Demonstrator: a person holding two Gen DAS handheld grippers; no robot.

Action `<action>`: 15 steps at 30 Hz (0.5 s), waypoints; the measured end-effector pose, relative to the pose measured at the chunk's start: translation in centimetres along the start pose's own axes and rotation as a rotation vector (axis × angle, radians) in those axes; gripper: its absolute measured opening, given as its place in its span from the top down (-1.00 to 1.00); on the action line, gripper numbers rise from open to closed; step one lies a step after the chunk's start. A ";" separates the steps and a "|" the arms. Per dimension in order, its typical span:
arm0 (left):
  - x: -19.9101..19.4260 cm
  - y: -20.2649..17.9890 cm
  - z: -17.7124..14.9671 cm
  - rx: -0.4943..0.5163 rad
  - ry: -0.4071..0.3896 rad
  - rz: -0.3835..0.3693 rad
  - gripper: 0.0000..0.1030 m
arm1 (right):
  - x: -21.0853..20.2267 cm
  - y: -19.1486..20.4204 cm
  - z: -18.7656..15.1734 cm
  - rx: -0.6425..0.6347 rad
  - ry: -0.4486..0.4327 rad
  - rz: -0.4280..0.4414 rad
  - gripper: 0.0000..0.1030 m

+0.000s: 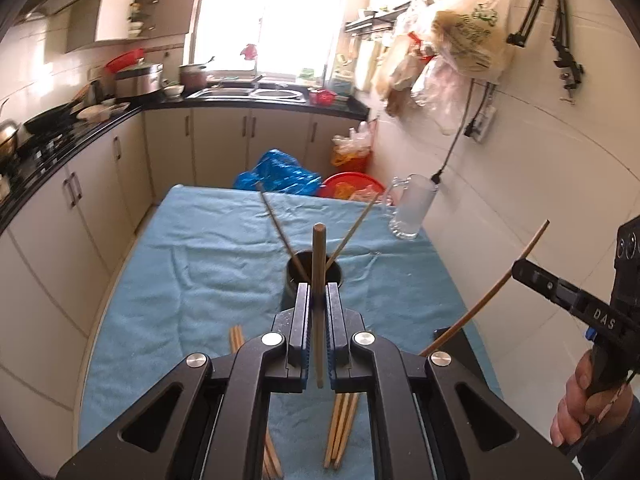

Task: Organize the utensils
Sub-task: 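Raise the held chopsticks upright and carry them over the holder cup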

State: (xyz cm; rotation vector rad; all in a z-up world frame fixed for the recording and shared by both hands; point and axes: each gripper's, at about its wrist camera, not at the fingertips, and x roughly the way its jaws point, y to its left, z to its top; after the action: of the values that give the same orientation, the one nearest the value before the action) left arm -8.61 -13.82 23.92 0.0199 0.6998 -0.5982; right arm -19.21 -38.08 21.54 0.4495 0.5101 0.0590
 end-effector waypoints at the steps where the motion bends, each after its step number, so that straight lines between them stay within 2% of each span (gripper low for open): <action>1: 0.2 0.1 0.5 0.008 -0.005 -0.014 0.88 | -0.1 0.1 0.2 0.006 -0.010 -0.005 0.87; 4: 0.6 0.7 1.6 -0.001 -0.015 -0.060 0.88 | -0.3 0.6 0.9 0.027 -0.026 -0.025 0.87; 15: 1.4 4.5 6.4 0.042 -0.075 -0.159 0.88 | 1.4 3.3 4.7 0.090 -0.074 -0.072 0.87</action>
State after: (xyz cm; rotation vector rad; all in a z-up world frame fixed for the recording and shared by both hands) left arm -1.63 -12.16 27.19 -0.0194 0.6195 -0.7628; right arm -15.50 -36.78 25.96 0.5192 0.4565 -0.0495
